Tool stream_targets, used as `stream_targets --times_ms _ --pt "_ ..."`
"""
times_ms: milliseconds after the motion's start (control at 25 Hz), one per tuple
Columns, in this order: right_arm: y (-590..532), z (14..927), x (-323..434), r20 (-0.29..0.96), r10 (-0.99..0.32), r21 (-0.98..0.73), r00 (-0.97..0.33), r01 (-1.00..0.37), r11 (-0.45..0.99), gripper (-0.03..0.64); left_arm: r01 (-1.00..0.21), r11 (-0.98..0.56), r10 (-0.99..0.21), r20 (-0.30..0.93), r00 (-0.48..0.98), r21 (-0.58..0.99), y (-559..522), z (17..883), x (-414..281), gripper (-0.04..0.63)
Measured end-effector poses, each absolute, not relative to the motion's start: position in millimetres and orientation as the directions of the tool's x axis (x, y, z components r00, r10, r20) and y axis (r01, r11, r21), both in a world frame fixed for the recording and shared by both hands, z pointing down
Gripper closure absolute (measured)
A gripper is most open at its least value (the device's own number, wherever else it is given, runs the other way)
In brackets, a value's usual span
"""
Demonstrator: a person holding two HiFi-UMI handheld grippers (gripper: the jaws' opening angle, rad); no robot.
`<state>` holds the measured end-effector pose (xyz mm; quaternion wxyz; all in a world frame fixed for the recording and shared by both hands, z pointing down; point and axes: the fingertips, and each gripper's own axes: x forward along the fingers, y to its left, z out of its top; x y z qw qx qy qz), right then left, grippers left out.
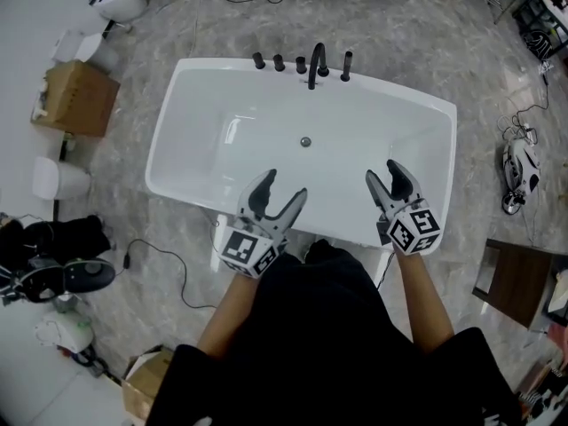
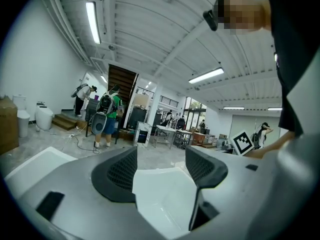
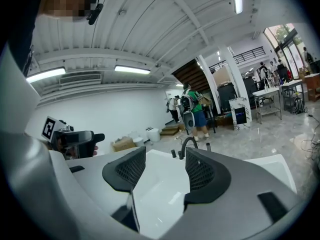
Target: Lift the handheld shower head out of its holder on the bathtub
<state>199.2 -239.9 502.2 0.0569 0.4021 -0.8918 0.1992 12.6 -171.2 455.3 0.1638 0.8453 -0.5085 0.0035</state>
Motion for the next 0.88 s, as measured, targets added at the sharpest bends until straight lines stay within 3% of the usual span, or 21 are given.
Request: stream_targets --times_ms 280,880 --pt "-294.8 540.0 194.4 0.306 -0.676 -0.381 -0.67 -0.737 0.558 0.399 -0.858 -0.416 -0.86 0.177 0.478 0.3 -192.0 476.0 16.1 0.316" --pt "-436.7 613.5 146.9 0.408 -0.664 -0.308 -0.627 -0.779 0.546 0.393 -0.832 -0.428 -0.834 0.202 0.514 0.352 -262.5 528.2 2.9 0.317"
